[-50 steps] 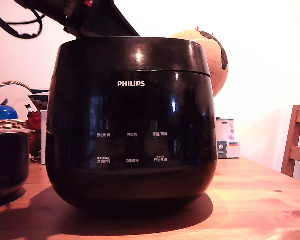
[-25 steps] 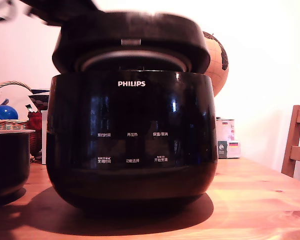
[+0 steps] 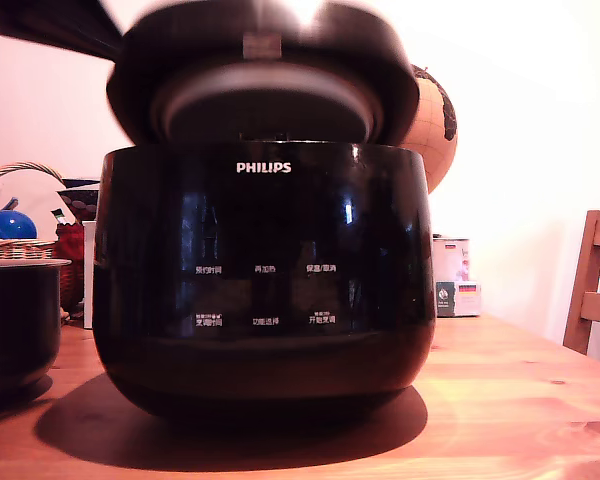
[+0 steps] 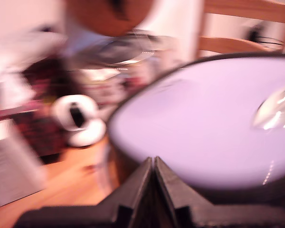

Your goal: Open the rice cooker by pressing the large metal button on the top of its lid with medium force

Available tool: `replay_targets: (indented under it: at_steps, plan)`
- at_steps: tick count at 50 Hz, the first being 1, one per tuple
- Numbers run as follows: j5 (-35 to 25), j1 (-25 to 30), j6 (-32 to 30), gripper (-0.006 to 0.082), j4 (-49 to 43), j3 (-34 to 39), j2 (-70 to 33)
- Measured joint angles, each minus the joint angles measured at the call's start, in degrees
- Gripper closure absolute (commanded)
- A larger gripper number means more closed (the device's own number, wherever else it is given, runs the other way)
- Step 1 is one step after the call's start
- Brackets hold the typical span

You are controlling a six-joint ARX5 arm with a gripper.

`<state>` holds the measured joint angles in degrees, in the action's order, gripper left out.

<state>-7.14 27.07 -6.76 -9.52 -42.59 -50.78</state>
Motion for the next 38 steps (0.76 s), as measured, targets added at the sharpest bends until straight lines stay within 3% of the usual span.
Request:
replay_targets:
  at_steps: [21,38]
  plan:
    - [3.8,-7.5,-1.0,0.0789,-8.1,0.1,7.4]
    - [3.8,-8.4,-1.0,0.0789,-8.1,0.1,8.4]
